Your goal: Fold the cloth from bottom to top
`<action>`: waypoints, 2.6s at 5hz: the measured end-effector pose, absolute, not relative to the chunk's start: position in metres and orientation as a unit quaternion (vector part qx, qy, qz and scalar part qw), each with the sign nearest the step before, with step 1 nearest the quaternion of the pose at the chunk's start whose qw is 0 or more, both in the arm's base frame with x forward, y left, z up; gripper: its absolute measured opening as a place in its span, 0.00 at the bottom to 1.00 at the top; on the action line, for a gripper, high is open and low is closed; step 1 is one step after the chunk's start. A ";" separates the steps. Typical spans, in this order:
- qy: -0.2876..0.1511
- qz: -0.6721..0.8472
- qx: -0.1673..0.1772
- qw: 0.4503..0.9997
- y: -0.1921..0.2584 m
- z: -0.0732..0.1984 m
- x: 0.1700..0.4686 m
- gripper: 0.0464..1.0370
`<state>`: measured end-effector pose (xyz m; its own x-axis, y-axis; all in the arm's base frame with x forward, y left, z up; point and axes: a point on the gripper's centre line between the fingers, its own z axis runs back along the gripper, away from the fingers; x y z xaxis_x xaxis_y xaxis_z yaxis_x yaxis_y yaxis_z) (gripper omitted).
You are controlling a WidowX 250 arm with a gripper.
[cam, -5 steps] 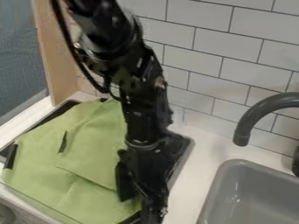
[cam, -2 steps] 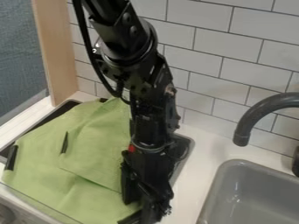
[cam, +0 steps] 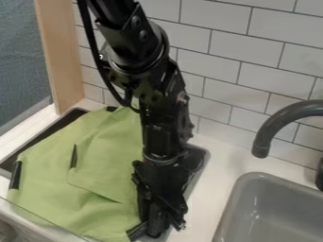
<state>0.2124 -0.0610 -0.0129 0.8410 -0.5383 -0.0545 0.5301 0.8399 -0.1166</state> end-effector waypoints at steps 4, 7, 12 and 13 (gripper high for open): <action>0.081 -0.295 -0.084 0.948 -0.053 0.025 0.209 0.02; 0.033 -0.186 -0.080 0.979 0.039 0.073 0.274 0.02; 0.074 -0.217 0.009 0.973 0.100 0.016 0.315 0.05; 0.073 -0.213 0.010 0.974 0.100 0.015 0.318 0.24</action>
